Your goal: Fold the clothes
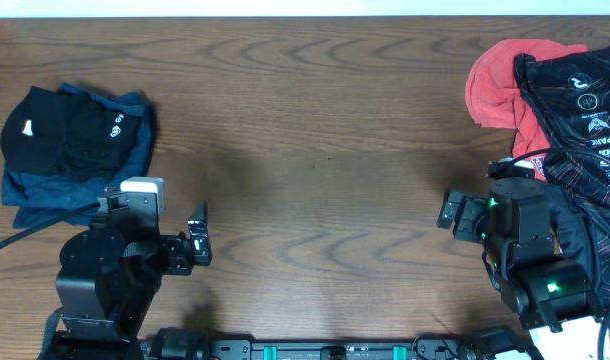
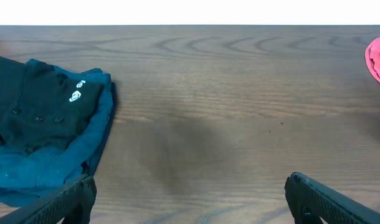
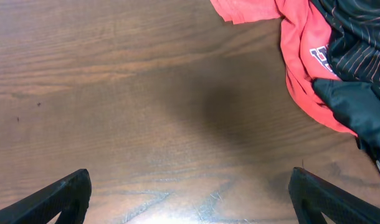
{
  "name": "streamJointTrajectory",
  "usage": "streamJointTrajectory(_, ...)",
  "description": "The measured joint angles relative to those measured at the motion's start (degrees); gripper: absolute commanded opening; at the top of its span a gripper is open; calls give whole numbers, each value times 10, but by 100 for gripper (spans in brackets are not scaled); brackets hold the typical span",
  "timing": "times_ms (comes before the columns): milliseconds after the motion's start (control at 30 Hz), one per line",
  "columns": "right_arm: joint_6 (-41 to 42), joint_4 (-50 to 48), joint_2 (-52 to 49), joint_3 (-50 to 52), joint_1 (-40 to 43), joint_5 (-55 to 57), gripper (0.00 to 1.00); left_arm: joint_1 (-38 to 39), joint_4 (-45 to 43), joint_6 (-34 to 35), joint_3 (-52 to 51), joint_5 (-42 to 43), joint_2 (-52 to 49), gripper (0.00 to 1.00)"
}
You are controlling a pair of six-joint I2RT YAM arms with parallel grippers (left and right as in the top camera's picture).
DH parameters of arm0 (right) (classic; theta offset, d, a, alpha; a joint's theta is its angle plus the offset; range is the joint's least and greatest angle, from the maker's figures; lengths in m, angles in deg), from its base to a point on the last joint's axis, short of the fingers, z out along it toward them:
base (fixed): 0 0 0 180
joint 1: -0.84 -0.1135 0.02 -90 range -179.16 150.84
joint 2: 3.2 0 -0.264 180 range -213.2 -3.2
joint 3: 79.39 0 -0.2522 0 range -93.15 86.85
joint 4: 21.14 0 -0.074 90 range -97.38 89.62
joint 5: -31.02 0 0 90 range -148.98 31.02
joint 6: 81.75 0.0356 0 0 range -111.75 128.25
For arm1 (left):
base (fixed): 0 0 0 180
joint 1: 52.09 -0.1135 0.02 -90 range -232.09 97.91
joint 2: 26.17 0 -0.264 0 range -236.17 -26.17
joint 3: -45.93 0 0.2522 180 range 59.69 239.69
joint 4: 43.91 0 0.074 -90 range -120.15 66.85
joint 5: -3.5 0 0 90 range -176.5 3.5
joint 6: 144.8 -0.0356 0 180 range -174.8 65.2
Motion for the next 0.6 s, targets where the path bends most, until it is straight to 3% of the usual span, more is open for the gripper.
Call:
streamJointTrajectory(200, -7, -92, 48, 37, 10, 1, 99, 0, 0, 0, 0, 0, 0, 98)
streamJointTrajectory(600, -52, -329, 304, 257, 71, -27, 99, 0, 0, 0, -3, 0, 0, 98)
